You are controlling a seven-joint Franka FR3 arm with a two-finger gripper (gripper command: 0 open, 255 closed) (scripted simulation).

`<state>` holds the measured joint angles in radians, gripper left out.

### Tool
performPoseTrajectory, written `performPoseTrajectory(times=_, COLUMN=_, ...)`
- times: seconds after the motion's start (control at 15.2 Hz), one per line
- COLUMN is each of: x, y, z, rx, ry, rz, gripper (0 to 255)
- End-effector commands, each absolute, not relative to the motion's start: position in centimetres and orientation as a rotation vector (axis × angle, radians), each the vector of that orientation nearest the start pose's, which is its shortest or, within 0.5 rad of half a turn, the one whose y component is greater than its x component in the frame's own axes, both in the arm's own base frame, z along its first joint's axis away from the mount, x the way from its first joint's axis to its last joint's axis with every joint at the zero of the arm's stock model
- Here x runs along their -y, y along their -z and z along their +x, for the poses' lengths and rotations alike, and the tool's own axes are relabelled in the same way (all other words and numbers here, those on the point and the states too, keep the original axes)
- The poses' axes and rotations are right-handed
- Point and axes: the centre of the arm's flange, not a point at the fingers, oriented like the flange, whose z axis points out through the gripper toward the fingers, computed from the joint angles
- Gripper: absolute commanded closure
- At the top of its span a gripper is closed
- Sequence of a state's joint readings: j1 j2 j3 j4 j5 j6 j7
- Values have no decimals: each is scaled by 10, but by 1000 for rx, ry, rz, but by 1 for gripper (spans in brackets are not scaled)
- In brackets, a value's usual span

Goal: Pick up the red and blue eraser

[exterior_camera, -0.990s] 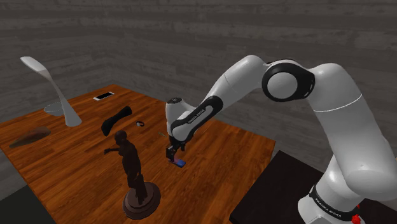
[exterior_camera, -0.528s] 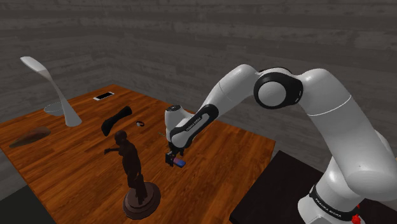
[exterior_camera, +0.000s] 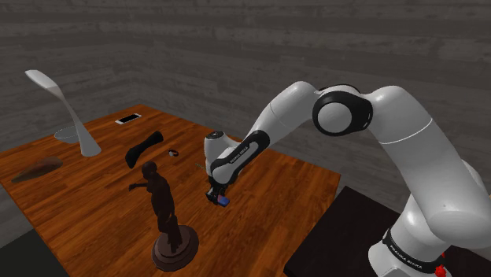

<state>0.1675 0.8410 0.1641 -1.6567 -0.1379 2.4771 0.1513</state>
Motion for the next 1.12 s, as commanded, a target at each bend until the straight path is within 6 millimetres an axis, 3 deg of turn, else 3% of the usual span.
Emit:
performPoseTrajectory(times=0.0, x=-212, y=-120, z=640, rx=370, ry=-27, rz=-3082, gripper=255)
performPoseTrajectory(times=0.2, x=-212, y=-120, z=640, rx=370, ry=-27, rz=-3082, gripper=255)
performPoseTrajectory(times=1.06, x=-212, y=-189, z=640, rx=370, ry=-27, rz=-3082, gripper=255)
